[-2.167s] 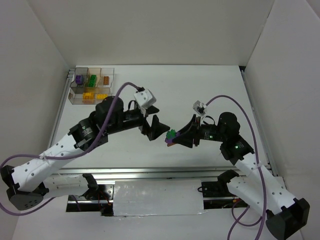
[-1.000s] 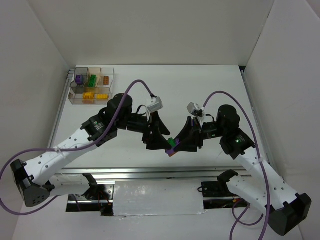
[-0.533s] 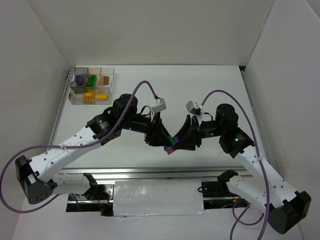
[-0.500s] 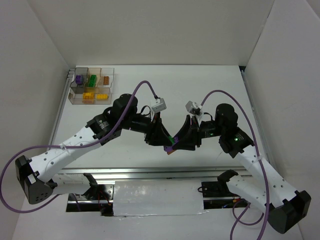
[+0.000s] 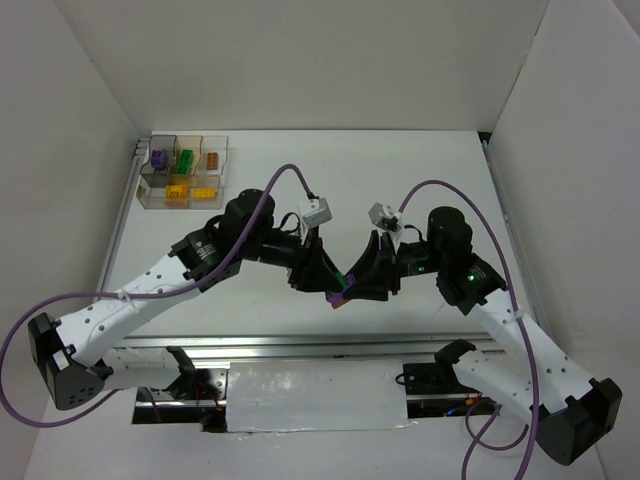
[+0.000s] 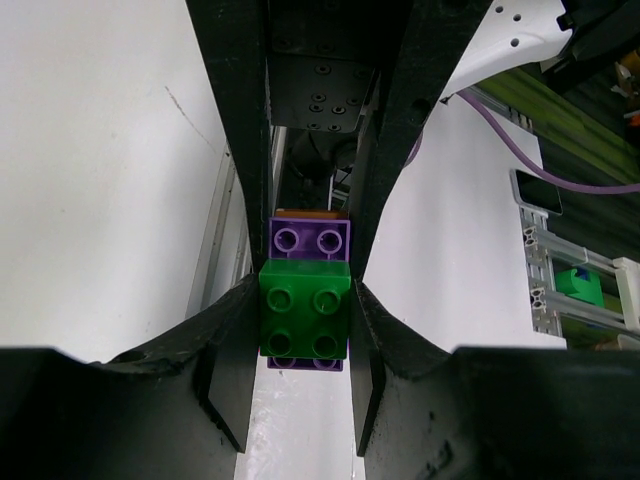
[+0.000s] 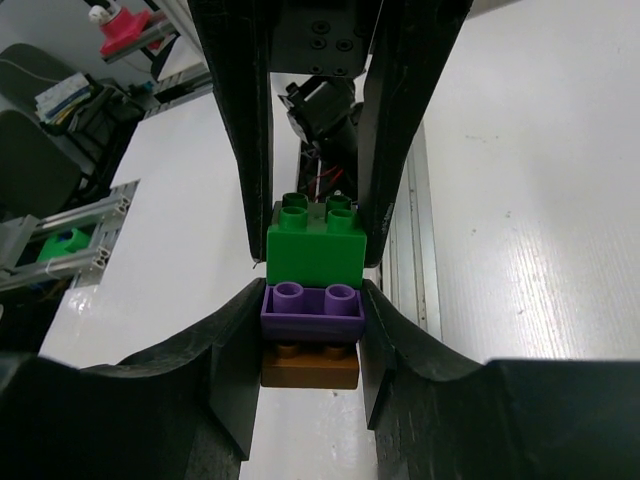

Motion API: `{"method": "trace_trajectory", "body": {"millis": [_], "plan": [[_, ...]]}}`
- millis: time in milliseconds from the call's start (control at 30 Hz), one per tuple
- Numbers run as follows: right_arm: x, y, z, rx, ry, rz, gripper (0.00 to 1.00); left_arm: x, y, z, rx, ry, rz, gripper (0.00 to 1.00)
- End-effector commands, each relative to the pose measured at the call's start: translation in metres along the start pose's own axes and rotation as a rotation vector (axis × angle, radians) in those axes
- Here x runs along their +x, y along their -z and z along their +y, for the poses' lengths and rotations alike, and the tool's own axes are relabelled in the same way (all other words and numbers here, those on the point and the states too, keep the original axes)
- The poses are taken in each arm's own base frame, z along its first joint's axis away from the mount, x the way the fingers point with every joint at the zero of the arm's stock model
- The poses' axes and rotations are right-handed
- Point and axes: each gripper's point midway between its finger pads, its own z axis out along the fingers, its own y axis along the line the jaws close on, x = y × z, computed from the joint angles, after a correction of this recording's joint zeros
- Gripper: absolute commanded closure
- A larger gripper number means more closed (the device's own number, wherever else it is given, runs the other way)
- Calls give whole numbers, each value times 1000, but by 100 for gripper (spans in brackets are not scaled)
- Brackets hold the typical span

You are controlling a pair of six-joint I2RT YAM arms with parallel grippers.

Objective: Sort the legos into containers by color

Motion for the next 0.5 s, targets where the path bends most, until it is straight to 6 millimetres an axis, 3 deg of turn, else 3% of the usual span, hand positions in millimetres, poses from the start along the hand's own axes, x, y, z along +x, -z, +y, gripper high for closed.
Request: {"method": "trace_trajectory", "body": {"millis": [0, 300, 467], "plan": [[-3, 0, 5, -17, 53, 5, 100, -31, 21, -7, -41, -70, -93, 100], [3, -3, 11, -78, 49, 41, 100, -36, 35, -14, -2, -90, -108, 100], [-2, -4, -7, 43, 29, 13, 100, -47, 52, 15, -157, -68, -141, 100]]}}
